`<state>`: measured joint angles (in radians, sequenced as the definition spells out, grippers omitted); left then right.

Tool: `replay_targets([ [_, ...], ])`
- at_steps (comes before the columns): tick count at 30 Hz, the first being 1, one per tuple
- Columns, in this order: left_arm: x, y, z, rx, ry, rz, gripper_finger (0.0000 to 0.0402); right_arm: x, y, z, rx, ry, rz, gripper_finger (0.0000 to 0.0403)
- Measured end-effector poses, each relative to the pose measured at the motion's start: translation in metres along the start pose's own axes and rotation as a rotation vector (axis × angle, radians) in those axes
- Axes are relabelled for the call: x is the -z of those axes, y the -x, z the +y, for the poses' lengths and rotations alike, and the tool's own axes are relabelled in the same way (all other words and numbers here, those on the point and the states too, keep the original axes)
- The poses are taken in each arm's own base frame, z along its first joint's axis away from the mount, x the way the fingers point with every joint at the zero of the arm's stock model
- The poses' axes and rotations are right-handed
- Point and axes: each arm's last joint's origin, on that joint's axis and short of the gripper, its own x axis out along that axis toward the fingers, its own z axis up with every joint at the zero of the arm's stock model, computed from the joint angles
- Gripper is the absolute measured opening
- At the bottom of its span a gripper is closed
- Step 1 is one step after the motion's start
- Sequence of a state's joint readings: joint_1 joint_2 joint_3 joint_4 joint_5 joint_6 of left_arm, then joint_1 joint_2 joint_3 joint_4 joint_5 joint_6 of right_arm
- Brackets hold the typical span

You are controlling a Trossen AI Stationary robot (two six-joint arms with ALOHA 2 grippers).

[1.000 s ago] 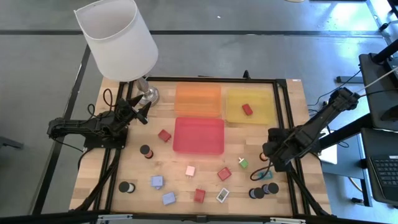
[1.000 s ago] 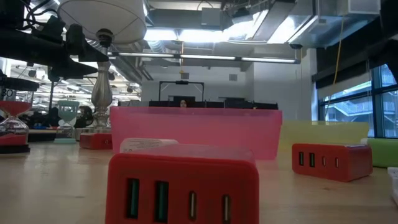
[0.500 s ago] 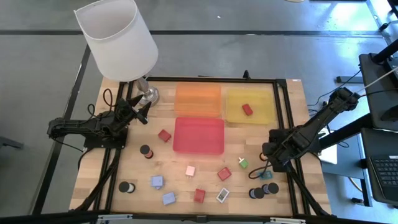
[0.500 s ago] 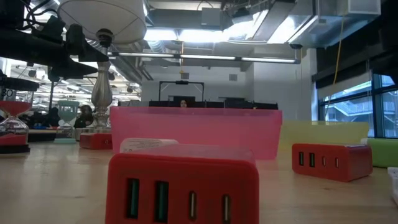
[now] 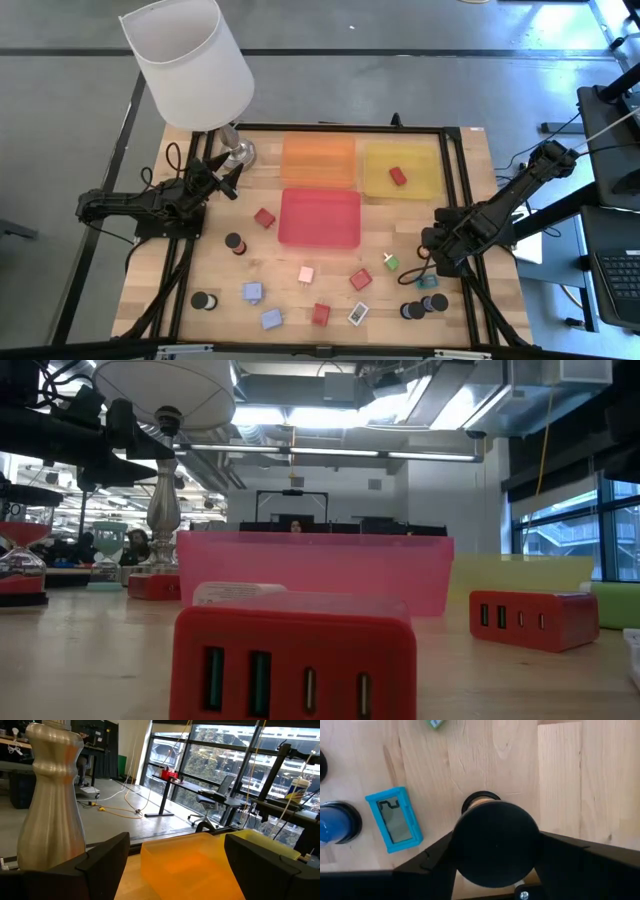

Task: Pick & Place Office items
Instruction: Put the yellow black hourglass into the orange bin

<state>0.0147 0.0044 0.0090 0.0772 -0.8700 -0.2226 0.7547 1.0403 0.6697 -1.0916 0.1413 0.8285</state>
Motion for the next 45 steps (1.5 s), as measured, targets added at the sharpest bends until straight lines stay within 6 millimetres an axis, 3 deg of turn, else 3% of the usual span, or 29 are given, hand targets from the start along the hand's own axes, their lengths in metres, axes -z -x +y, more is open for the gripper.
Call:
replay_targets([
  [5, 0.000, 0.000, 0.000, 0.000, 0.001, -0.001, 0.0322, -0.002, 0.004, 0.002, -0.016, -0.009, -0.006, 0.0209],
  [15, 0.000, 0.000, 0.000, 0.000, 0.001, -0.001, 0.0322, -0.026, 0.041, 0.005, -0.071, 0.058, -0.145, 0.0212],
  [27, 0.000, 0.000, 0.000, 0.000, 0.000, 0.000, 0.0322, -0.065, 0.047, -0.033, 0.015, 0.010, -0.262, 0.0214],
  [36, 0.000, 0.000, 0.000, 0.000, 0.001, 0.000, 0.0322, -0.112, 0.043, -0.071, 0.081, -0.031, -0.324, 0.0215],
  [45, 0.000, 0.000, 0.000, 0.000, 0.001, -0.001, 0.0322, -0.190, 0.044, -0.110, 0.184, -0.014, -0.279, 0.0215],
])
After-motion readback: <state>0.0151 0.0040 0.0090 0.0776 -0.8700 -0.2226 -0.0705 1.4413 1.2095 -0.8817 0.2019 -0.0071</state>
